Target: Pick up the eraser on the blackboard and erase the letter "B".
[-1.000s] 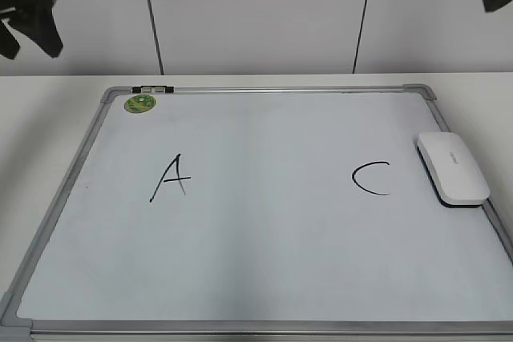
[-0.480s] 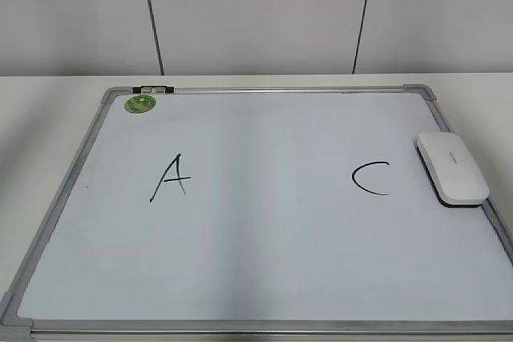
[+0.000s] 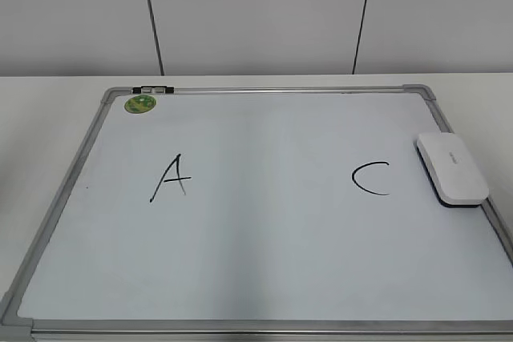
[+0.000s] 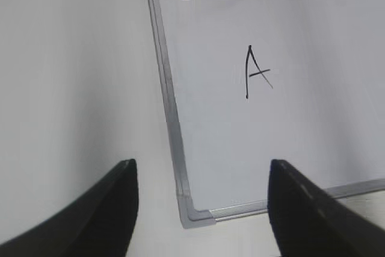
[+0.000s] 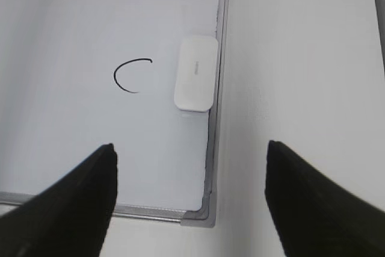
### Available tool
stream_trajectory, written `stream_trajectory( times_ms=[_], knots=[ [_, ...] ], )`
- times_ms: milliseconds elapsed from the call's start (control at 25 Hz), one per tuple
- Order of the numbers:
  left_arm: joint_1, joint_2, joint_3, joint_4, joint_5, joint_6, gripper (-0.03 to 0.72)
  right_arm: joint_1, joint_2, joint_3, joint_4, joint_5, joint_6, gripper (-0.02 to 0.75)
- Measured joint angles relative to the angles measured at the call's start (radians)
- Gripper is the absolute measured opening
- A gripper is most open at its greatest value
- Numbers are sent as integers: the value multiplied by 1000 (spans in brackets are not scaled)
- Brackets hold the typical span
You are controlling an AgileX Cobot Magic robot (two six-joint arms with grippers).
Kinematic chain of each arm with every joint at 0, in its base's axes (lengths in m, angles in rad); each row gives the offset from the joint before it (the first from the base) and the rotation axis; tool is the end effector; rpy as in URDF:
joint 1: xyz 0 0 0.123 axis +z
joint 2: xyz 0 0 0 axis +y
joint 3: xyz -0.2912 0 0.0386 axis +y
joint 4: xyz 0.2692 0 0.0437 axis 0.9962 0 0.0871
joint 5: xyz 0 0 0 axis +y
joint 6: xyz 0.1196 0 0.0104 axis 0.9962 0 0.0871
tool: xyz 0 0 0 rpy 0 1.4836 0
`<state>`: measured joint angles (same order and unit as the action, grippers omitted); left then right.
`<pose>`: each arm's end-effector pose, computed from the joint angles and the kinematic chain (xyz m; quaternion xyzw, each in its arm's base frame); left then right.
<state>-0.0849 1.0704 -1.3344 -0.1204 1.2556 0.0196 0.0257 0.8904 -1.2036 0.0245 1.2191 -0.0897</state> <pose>0.2146 -0.0320 0.4158 0.0503 0.9419 -0.0708 0.3243 0.1713 0.0072 0.4105 -0.0539 0.9285 0.0005 0.3674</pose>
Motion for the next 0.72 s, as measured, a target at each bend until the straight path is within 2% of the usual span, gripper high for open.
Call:
stream_trajectory(
  times_ms=[440, 720],
  knots=[
    [-20, -397, 327, 0, 10, 0, 490, 0, -530, 363, -11, 5, -5, 585],
    [-23, -608, 583, 20, -33, 0, 490, 0, -733, 523, -44, 14, -6, 585]
  ],
)
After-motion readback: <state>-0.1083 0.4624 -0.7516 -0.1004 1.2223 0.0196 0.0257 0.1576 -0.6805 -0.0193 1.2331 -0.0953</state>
